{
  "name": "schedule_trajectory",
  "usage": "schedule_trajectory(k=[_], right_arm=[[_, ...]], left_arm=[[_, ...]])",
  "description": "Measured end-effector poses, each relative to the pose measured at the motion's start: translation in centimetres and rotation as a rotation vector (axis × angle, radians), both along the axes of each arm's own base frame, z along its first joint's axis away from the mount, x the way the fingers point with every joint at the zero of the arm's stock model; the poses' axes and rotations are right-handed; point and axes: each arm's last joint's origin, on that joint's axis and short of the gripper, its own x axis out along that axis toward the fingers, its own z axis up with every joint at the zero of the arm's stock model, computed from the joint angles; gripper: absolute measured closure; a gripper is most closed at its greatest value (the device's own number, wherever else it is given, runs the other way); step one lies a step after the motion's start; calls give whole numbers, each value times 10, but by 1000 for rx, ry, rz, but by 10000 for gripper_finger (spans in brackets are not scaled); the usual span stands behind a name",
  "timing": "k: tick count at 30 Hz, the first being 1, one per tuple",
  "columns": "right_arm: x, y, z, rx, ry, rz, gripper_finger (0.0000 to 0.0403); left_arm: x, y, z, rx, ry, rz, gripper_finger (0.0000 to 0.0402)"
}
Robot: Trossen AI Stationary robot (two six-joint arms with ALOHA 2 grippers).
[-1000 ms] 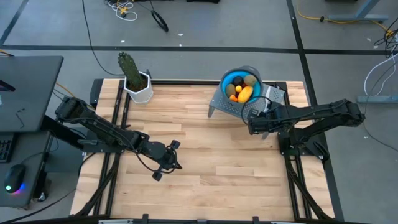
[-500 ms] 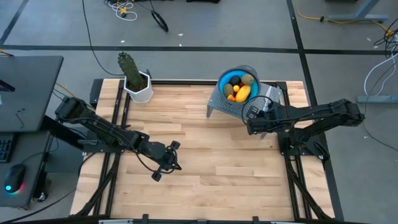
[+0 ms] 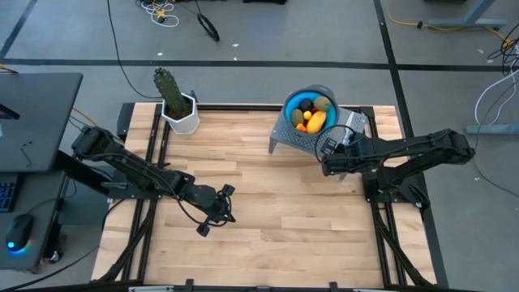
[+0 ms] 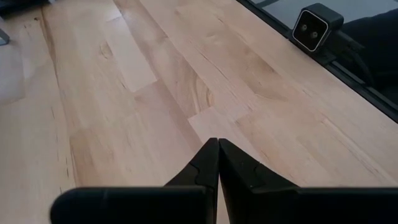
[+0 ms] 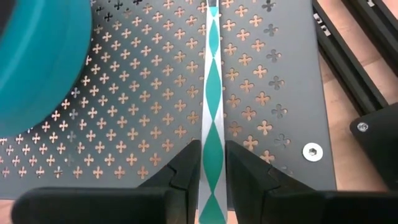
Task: Pick & Place Fruit
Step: Put the green table knife on the shelf
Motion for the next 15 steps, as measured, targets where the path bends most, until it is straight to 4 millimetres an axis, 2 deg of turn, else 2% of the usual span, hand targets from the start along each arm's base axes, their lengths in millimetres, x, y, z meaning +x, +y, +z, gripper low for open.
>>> schedule_trajectory(k=[9, 15], right_arm=[[2, 6, 11, -60, -16, 52, 322], [0, 7, 12, -61, -4, 49, 322]], left_arm=[[0, 0, 0, 0, 0, 0, 384], [0, 0, 0, -5, 2, -3, 384]])
